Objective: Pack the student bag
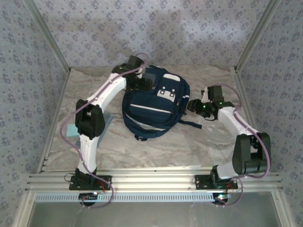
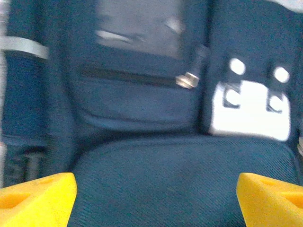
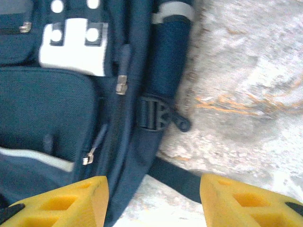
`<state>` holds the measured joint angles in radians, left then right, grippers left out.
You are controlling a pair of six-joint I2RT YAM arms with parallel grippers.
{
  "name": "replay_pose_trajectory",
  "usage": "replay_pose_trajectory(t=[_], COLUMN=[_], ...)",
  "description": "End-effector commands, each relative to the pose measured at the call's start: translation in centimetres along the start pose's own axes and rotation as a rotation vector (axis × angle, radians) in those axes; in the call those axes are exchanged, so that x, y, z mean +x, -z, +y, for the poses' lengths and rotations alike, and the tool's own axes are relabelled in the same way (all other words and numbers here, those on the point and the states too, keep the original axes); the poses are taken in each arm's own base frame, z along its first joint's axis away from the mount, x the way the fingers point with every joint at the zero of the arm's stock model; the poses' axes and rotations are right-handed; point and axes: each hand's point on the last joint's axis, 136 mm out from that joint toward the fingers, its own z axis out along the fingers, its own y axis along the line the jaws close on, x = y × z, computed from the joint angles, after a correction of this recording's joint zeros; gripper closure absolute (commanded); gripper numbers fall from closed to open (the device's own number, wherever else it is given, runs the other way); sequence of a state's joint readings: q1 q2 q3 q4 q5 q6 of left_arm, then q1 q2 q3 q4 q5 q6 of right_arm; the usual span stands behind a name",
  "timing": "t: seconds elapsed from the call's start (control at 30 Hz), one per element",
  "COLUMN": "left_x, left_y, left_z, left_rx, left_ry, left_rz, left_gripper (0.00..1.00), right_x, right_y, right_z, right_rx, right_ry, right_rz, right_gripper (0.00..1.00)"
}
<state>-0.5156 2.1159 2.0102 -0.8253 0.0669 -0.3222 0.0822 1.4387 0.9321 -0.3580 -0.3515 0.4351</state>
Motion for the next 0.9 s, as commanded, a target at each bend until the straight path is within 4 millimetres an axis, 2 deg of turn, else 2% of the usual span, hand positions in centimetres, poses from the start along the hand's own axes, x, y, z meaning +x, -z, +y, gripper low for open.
replay_pose_trajectory(t=[0.0, 0.1, 0.2, 0.4, 0.53, 0.67, 0.83, 0.87], left_x=[2.0, 3.7, 5.2, 7.8, 8.9, 9.7, 10.9, 11.0], left_y=[1.1, 0.5, -0.1, -2.2, -4.0, -5.9, -8.5, -8.9], left_z=[-3.3, -7.3, -9.9, -13.2, -13.7, -13.4, -12.5, -12.2], left_rx=[0.003, 0.045, 0.031, 0.0, -0.079, -0.184, -0.255, -0.274], left_ry=[-0.068, -0.11, -0.169, -0.265, -0.343, -0.422, -0.468, -0.477], left_rz=[0.013, 0.03, 0.045, 0.103, 0.121, 0.133, 0.17, 0.177], left_gripper=[0.12, 0.13, 0.18, 0.24, 0.25, 0.37, 0.42, 0.47], right_x=[-0.5, -1.0, -1.1, -0.8, -0.5, -0.6, -0.6, -0.6], right_y=[-0.3, 0.0, 0.4, 0.7, 0.7, 0.7, 0.8, 0.7], right_z=[-2.0, -2.7, -3.2, -3.9, -4.1, -4.0, -4.0, -4.0], right_rx=[0.042, 0.027, 0.026, 0.025, 0.019, 0.009, 0.006, 0.006], right_ry=[-0.102, -0.138, -0.152, -0.166, -0.176, -0.177, -0.178, -0.178], right_rz=[-0.033, -0.057, -0.07, -0.072, -0.07, -0.072, -0.073, -0.071], right_gripper=[0.44, 0.44, 0.44, 0.44, 0.44, 0.45, 0.45, 0.45])
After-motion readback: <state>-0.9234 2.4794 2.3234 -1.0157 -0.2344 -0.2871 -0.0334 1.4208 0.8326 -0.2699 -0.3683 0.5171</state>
